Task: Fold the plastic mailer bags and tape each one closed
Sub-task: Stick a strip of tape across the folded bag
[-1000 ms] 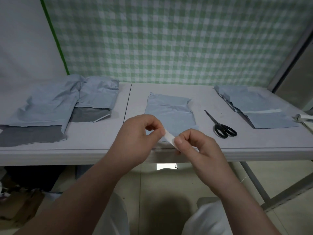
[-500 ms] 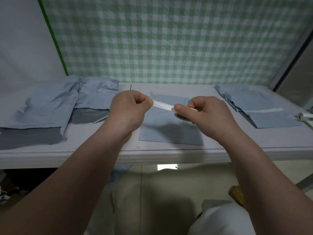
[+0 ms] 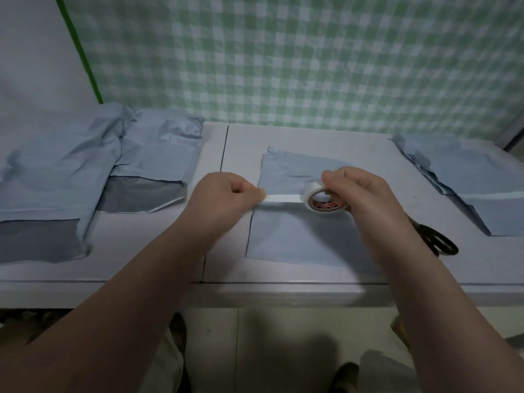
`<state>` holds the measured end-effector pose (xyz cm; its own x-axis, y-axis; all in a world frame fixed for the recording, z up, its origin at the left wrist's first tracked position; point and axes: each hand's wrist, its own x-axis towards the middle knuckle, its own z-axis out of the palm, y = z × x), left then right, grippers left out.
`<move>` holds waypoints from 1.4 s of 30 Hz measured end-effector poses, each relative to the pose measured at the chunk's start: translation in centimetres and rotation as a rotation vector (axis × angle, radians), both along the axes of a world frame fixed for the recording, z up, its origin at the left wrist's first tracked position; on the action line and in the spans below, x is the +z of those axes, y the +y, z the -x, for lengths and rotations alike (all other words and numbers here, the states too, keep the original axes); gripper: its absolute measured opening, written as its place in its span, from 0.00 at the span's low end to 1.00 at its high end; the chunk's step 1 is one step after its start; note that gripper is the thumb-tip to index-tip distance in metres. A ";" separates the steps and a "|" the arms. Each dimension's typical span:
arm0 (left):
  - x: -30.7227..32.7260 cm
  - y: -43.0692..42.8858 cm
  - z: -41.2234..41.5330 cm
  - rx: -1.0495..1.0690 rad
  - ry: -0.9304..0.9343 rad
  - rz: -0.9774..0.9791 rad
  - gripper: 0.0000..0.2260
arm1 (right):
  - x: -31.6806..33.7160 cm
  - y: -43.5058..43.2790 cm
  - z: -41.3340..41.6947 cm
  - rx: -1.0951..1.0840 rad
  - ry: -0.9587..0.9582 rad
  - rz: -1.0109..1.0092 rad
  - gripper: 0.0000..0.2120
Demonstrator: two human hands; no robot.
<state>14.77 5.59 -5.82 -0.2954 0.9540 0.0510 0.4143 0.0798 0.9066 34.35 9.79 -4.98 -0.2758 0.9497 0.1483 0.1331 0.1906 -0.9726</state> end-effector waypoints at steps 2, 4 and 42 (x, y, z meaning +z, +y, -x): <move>-0.8 0.4 0.0 -0.008 0.113 -0.012 0.09 | -0.8 0.2 0.1 -0.049 -0.044 -0.030 0.18; -1.3 0.7 0.0 0.004 0.235 -0.012 0.09 | -1.6 0.2 0.3 -0.094 -0.086 -0.062 0.16; -3.2 1.2 -0.2 0.057 0.709 -0.100 0.08 | -3.7 -0.2 1.1 -0.143 -0.450 -0.418 0.17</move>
